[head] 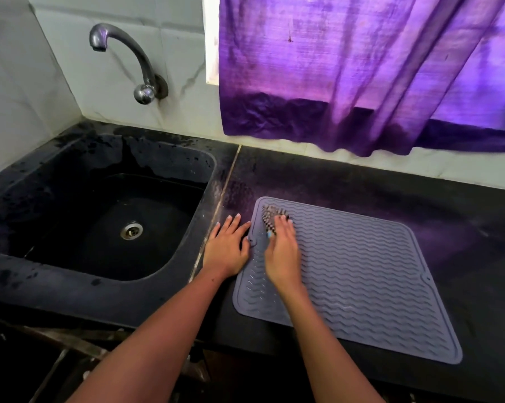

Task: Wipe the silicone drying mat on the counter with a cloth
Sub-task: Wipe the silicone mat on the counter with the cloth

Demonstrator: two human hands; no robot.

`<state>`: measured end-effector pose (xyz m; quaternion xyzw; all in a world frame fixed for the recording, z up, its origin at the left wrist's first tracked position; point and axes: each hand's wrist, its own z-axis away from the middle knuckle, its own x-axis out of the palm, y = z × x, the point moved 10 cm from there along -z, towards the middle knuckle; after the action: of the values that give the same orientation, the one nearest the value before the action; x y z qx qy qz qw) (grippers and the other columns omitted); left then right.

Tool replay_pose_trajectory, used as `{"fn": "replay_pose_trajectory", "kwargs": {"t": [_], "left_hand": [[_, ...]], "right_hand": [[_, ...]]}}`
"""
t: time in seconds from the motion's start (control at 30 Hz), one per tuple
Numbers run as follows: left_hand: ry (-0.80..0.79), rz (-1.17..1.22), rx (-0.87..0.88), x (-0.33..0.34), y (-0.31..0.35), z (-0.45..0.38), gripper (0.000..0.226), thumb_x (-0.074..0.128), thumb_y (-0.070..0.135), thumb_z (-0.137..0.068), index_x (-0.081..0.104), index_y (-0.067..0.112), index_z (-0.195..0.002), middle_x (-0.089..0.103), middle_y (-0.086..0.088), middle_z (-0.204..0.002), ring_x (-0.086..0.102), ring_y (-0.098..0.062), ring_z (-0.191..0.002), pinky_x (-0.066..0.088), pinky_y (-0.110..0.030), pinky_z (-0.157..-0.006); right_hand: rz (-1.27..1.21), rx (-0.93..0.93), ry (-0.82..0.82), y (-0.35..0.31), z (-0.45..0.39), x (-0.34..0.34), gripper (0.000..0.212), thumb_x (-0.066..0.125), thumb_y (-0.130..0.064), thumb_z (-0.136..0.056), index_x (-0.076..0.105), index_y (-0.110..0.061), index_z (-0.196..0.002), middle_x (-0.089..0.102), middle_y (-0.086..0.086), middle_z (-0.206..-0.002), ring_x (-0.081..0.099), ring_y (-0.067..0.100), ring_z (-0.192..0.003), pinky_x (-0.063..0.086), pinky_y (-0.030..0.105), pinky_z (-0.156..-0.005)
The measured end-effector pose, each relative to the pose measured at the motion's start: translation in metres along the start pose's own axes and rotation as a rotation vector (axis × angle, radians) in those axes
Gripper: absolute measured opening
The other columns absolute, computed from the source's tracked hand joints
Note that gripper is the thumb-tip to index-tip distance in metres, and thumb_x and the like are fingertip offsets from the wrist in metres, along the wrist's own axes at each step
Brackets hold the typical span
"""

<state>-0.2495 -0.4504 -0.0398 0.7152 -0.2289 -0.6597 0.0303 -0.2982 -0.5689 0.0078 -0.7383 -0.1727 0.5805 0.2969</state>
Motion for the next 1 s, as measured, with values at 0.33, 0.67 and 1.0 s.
{"fn": "replay_pose_trajectory", "kwargs": {"t": [0.33, 0.67, 1.0], "left_hand": [[0.025, -0.008, 0.001, -0.002, 0.002, 0.001, 0.077, 0.0, 0.048, -0.077, 0.035, 0.027, -0.142, 0.025, 0.001, -0.154, 0.017, -0.014, -0.143, 0.007, -0.035, -0.117], [0.033, 0.02, -0.005, -0.002, 0.001, 0.001, 0.076, 0.002, 0.049, -0.077, 0.036, 0.028, -0.142, 0.024, 0.002, -0.154, 0.016, -0.014, -0.144, 0.006, -0.034, -0.116], [0.032, -0.009, -0.009, -0.002, 0.001, 0.001, 0.078, -0.002, 0.049, -0.076, 0.032, 0.029, -0.143, 0.021, 0.003, -0.155, 0.013, -0.012, -0.144, 0.004, -0.032, -0.117]], "right_hand": [[0.379, -0.114, -0.255, 0.005, 0.0, 0.047, 0.057, 0.029, -0.016, -0.099, 0.005, -0.012, -0.15, -0.003, 0.008, -0.159, -0.004, 0.02, -0.147, -0.003, 0.034, -0.121], [-0.715, 0.4, 0.227, 0.047, -0.01, 0.0, 0.038, 0.04, -0.009, -0.098, 0.048, -0.007, -0.135, 0.051, 0.008, -0.139, 0.045, 0.02, -0.13, 0.03, 0.017, -0.102], [0.311, -0.091, -0.229, 0.009, -0.035, 0.05, 0.064, 0.037, -0.03, -0.098, 0.005, -0.01, -0.15, -0.001, 0.013, -0.158, -0.004, 0.026, -0.147, -0.002, 0.035, -0.119]]}}
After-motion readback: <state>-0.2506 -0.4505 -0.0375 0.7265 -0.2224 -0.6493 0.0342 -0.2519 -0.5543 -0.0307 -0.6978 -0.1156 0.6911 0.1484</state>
